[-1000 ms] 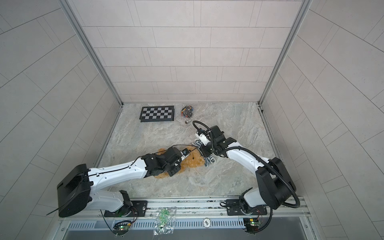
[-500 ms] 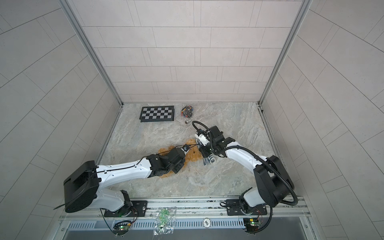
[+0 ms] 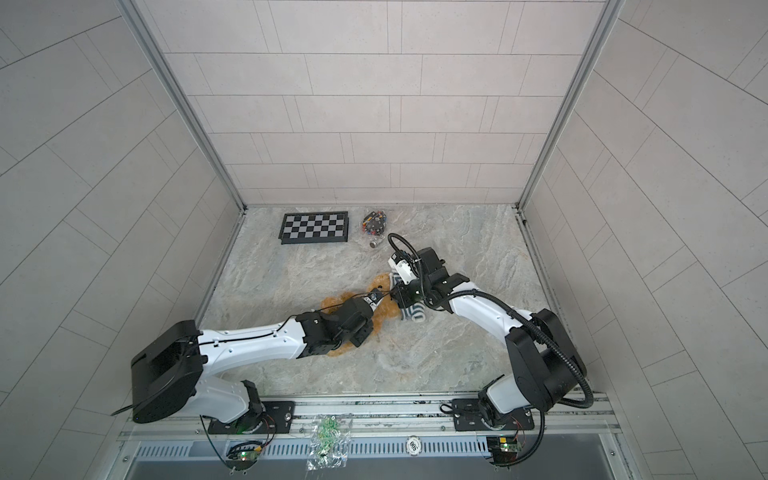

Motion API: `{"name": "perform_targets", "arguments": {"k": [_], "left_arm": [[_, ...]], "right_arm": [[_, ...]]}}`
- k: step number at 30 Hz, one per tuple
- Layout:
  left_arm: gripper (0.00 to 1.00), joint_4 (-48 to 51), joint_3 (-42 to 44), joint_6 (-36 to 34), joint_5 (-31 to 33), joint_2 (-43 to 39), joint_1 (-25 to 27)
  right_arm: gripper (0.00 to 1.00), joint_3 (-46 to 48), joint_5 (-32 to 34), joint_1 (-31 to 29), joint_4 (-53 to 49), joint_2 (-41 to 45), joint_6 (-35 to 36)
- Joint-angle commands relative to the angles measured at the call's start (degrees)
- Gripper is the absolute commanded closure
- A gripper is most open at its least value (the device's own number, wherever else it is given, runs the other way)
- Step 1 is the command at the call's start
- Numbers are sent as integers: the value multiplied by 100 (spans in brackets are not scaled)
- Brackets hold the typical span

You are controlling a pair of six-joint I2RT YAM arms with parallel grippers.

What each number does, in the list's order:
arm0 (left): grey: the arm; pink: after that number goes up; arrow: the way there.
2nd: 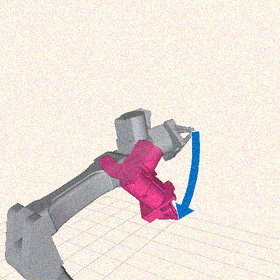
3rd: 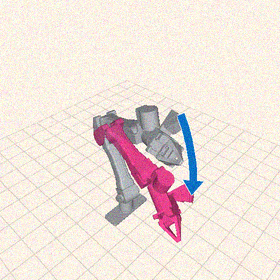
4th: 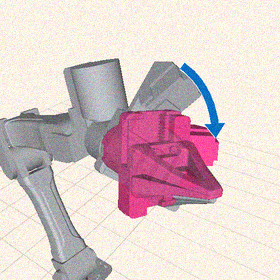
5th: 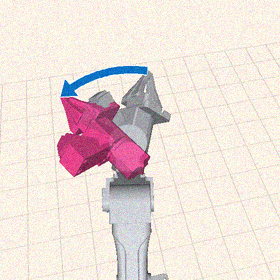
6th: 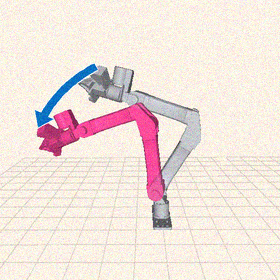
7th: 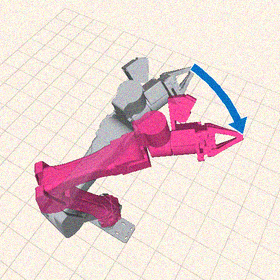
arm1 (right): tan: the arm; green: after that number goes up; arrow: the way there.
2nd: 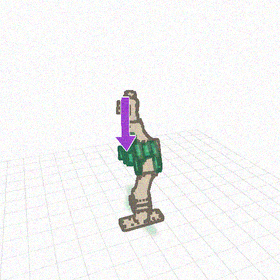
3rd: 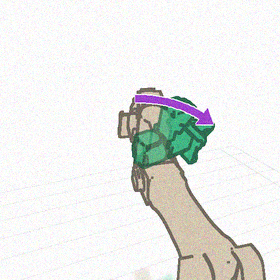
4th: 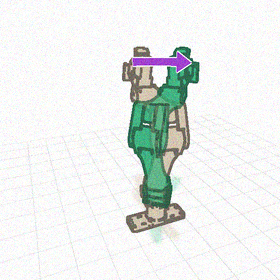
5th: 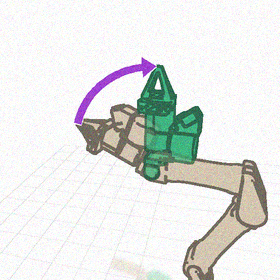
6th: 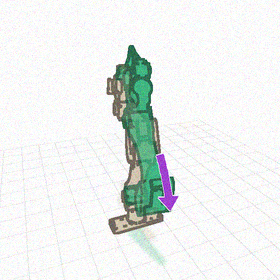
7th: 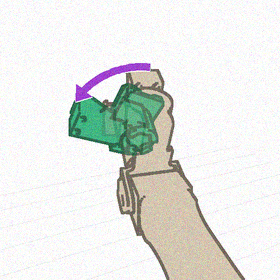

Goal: Dress the teddy bear

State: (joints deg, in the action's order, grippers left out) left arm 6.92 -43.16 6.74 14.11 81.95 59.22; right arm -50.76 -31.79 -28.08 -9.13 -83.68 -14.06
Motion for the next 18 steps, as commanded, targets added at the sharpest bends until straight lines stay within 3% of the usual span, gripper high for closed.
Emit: {"name": "perform_targets", "arguments": {"k": [1, 14, 18], "left_arm": [[100, -847, 263, 62, -630, -341, 28], [100, -1666, 870, 360, -413, -349, -157], [100, -1879, 1065, 306, -500, -342, -203]], "right_arm": [[100, -29, -266, -26, 419, 61, -476], [100, 10, -66, -25, -93, 366, -735], [92, 85, -143, -56, -1, 300, -1043]]}}
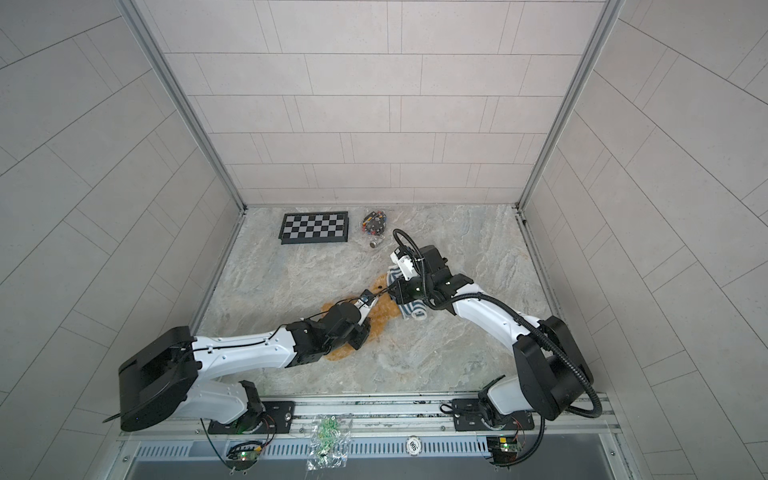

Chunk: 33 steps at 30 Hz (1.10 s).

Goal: Dress the teddy bear

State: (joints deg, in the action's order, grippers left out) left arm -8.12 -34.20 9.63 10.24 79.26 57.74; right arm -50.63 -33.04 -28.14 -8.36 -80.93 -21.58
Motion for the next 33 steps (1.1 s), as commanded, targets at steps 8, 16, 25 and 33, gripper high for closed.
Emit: {"name": "perform_targets", "arguments": {"k": [8, 16, 25, 33], "left_arm": [[100, -621, 264, -124, -142, 147, -201], [100, -884, 472, -172, -160, 227, -236], [100, -1126, 519, -189, -211, 388, -236], [100, -1010, 512, -264, -261, 310, -236]], "right_arm": [[69, -34, 430, -22, -646, 489, -148], [55, -123, 973, 129, -1312, 1262, -162], [61, 232, 1278, 1122, -1853, 1546, -362], [67, 402, 803, 1583, -1265, 697, -487]]}}
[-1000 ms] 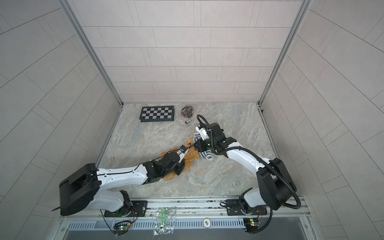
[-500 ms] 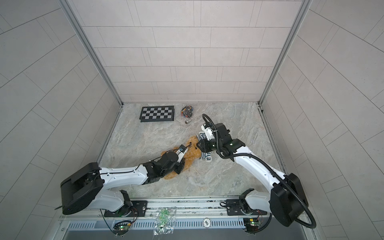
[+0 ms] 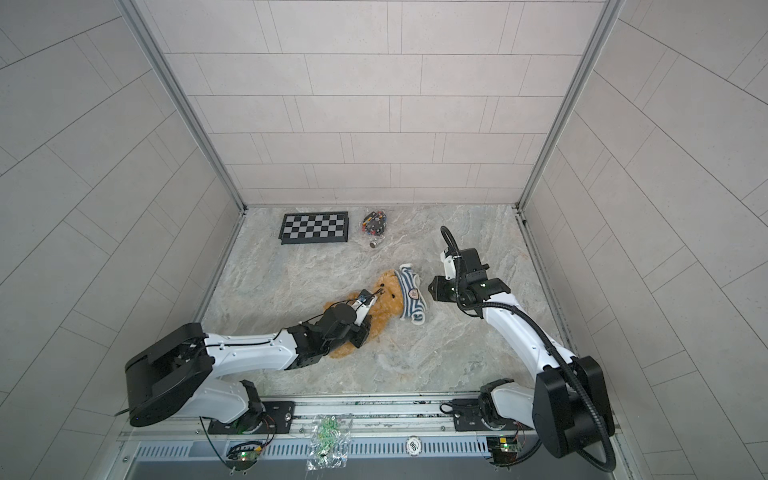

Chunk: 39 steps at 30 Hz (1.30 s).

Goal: Dress the teddy bear

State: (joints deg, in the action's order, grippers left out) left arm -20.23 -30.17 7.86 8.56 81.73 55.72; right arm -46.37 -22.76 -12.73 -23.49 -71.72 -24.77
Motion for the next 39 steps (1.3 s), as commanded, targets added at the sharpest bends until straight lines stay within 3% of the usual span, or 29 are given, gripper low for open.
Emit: {"name": "perform_targets", "arguments": {"k": [1, 9, 22, 29, 39], "left_arm": [[100, 201, 108, -97, -104, 64, -39], [100, 116, 164, -222, -199, 42, -35], [100, 134, 223, -469, -26, -263, -35], [100, 117, 293, -539, -160, -638, -18], [100, 57, 293, -532, -279, -1027, 43]], "right_arm": [[68, -83, -347, 60, 294, -367, -183], [69, -535, -1384, 122, 496, -1367, 104], [58, -404, -2675, -38, 732, -930, 6], [50, -399, -2864, -151, 845, -703, -143], [46, -380, -2902, -263, 1084, -786, -352]]}}
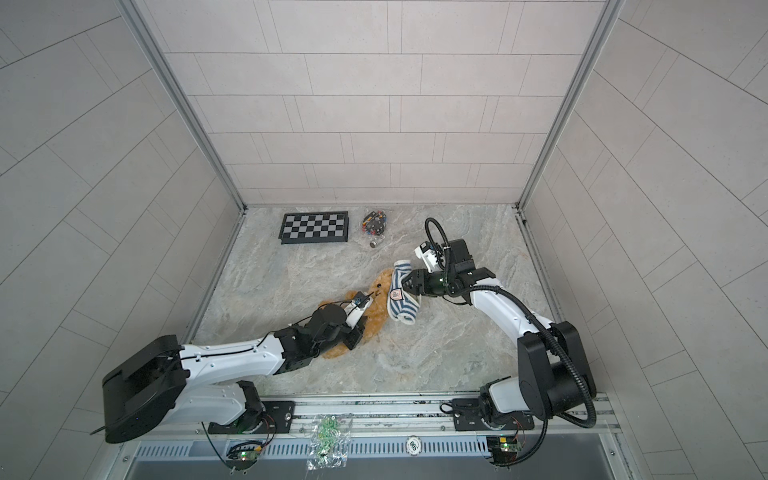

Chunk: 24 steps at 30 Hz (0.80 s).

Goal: Dress the teddy bear

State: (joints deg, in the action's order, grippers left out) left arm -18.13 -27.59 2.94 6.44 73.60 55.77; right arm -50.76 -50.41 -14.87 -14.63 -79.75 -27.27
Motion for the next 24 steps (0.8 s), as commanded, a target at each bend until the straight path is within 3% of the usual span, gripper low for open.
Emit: {"name": "perform_targets", "arguments": {"k": [1, 8, 15, 24], "left_arm": [[100, -179, 36, -27, -103, -243, 39], [100, -196, -7, -13, -292, -416, 57], [100, -165, 39, -38, -265, -518, 57], [100, -112, -14, -99, -112, -524, 57]], "right_arm": [[46, 58, -185, -71, 238, 3, -128], [43, -41, -469, -322, 456, -59, -177], [61, -75, -490, -381, 440, -35, -152], [73, -110, -671, -703, 747, -152, -323]]}}
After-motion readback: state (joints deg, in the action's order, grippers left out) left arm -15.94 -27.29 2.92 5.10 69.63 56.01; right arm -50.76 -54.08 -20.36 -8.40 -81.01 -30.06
